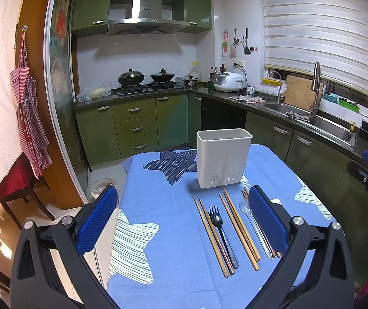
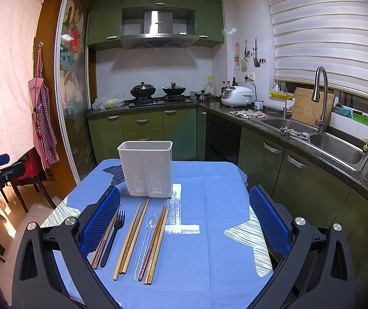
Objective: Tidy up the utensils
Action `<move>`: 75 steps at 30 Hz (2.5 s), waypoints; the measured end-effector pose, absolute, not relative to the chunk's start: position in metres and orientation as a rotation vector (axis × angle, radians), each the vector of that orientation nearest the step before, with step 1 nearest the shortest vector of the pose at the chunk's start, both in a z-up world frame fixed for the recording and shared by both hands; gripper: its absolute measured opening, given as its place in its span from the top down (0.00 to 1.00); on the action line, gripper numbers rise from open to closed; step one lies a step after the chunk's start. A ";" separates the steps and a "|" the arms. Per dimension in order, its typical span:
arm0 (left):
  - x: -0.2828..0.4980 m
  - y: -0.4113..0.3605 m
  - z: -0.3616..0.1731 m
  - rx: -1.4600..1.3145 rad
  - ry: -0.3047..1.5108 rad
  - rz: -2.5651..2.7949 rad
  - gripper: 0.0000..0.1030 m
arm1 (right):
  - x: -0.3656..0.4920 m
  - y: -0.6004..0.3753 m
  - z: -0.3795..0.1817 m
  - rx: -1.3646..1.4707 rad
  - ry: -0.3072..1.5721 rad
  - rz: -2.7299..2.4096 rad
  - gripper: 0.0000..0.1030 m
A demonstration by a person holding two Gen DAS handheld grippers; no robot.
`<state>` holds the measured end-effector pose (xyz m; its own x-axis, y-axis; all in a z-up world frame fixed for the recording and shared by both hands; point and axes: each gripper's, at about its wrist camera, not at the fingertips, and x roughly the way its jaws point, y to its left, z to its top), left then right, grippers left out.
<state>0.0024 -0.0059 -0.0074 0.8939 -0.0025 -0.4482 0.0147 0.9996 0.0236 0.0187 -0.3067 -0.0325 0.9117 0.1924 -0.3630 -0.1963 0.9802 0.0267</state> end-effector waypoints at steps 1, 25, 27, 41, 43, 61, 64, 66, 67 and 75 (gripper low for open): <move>0.003 -0.006 -0.008 0.026 0.465 -0.009 0.06 | 0.019 -0.307 -0.032 -0.011 0.373 0.199 0.04; 0.003 -0.012 -0.013 0.029 0.467 -0.011 0.06 | 0.019 -0.308 -0.035 -0.011 0.373 0.198 0.04; 0.003 -0.012 -0.013 0.029 0.467 -0.011 0.06 | 0.019 -0.308 -0.034 -0.010 0.374 0.198 0.04; 0.004 -0.013 -0.015 0.029 0.468 -0.011 0.06 | 0.018 -0.310 -0.032 -0.010 0.374 0.198 0.04; 0.004 -0.013 -0.014 0.029 0.468 -0.010 0.06 | 0.018 -0.309 -0.031 -0.011 0.376 0.198 0.04; 0.030 -0.022 -0.034 0.042 0.534 -0.013 0.06 | 0.047 -0.309 -0.045 -0.020 0.434 0.206 0.04; 0.056 -0.022 -0.049 0.037 0.615 0.002 0.06 | 0.073 -0.310 -0.055 -0.021 0.494 0.192 0.04; 0.078 -0.023 -0.064 0.031 0.685 0.008 0.06 | 0.093 -0.310 -0.063 -0.021 0.547 0.185 0.04; 0.088 -0.023 -0.072 0.026 0.722 0.009 0.06 | 0.103 -0.310 -0.069 -0.020 0.571 0.192 0.04; 0.156 -0.037 -0.133 -0.002 0.994 -0.010 0.14 | 0.171 -0.302 -0.109 -0.004 0.777 0.244 0.04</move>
